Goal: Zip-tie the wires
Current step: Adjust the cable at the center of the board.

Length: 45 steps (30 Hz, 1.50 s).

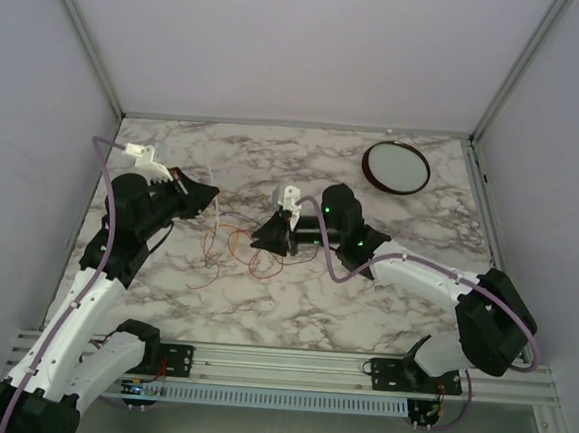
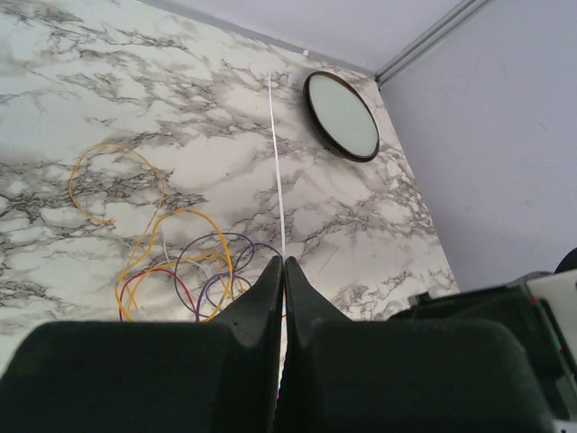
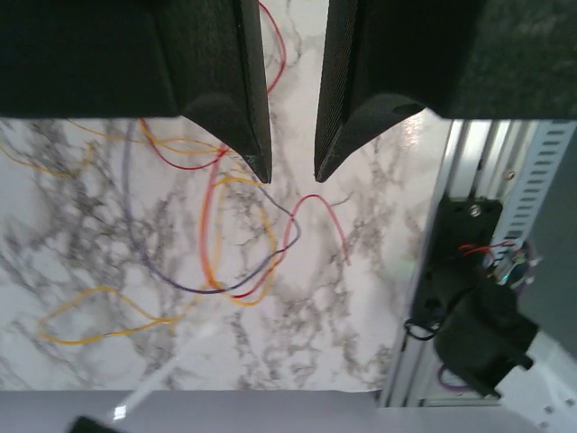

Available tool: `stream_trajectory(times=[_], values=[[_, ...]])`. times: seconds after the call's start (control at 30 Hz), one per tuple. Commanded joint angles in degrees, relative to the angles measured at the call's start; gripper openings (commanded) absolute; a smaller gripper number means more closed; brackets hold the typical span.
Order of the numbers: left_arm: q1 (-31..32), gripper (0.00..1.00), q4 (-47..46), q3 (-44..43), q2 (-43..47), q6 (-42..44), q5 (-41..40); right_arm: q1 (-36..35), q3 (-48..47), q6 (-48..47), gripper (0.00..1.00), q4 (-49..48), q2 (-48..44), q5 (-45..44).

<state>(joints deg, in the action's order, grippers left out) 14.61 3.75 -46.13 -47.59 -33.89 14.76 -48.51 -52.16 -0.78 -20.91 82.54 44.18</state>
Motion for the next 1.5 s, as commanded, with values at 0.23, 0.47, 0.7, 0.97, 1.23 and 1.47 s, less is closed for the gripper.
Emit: stream_trajectory(times=[0.23, 0.47, 0.7, 0.97, 1.23, 1.47], values=[[-0.32, 0.00, -0.27, -2.50, -0.46, 0.23, -0.04, -1.32, 4.00, -2.91, 0.21, -6.59, 0.58, 1.56], [-0.32, 0.00, -0.35, -3.00, -0.64, -0.20, -0.89, -4.25, 11.71, -4.22, 0.19, -14.18, 1.11, 4.58], [-0.33, 0.00, -0.66, -2.91, -0.58, -0.56, -0.87, -5.08, 8.96, -5.36, 0.22, -14.53, 8.58, 4.31], [-0.29, 0.00, -1.79, -2.40, -0.49, -1.41, -0.03, -4.77, 3.47, -5.15, 0.27, -15.31, 15.52, 3.78], [-0.29, 0.00, -1.95, -2.22, 0.19, -1.79, 0.13, -3.23, 1.30, 0.19, 0.32, -19.52, 20.05, -3.64], [-0.29, 0.00, -1.92, -1.87, 0.31, -1.88, 0.22, -2.90, -1.81, 2.69, 0.37, -20.01, 23.50, -5.94]])
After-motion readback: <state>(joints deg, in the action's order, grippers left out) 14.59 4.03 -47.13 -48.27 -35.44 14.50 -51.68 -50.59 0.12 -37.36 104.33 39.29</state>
